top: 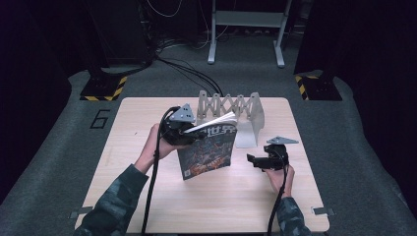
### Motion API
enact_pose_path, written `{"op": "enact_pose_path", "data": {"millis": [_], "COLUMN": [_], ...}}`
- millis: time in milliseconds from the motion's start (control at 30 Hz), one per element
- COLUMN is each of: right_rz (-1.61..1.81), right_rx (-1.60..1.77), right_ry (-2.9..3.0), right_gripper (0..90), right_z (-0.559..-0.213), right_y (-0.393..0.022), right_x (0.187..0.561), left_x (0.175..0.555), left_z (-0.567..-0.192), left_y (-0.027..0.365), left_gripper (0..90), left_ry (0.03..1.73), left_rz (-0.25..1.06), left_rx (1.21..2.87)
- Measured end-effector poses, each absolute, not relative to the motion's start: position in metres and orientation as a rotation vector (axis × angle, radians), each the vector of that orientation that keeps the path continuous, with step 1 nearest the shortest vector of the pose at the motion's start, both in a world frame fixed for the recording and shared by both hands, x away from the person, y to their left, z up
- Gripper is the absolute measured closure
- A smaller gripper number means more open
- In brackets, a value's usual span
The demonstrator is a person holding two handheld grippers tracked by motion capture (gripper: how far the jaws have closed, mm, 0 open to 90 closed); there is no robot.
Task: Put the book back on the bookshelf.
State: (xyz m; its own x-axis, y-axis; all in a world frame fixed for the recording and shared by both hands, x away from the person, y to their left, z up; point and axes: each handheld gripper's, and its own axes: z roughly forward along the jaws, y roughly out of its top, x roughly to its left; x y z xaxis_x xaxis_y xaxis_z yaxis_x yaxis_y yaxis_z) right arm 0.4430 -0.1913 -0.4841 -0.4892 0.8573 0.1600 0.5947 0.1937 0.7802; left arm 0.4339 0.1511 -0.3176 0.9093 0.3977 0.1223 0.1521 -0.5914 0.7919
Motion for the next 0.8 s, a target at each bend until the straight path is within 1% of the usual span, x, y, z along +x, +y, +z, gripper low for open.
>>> {"op": "enact_pose_path", "data": {"millis": [67,233,300,500,800], "right_rz": [1.095,0.98,0.971,0.951,0.919], "right_rx": [1.415,1.445,1.474,1.482,1.426], "right_ry": [2.132,2.1,2.087,2.097,2.104], "right_gripper": [7.6,3.4,3.3,3.9,4.8], "right_z": [-0.498,-0.513,-0.518,-0.526,-0.528], "right_y": [-0.197,-0.203,-0.203,-0.205,-0.202], "right_x": [0.446,0.451,0.452,0.455,0.453], "left_x": [0.436,0.438,0.437,0.434,0.431], "left_z": [-0.315,-0.314,-0.314,-0.312,-0.311], "left_y": [0.149,0.148,0.147,0.145,0.141], "left_gripper": [74.4,74.4,76.0,78.4,80.5], "left_ry": [0.38,0.38,0.368,0.363,0.335], "left_rz": [0.338,0.341,0.344,0.361,0.391], "left_rx": [2.222,2.26,2.272,2.286,2.311]}}
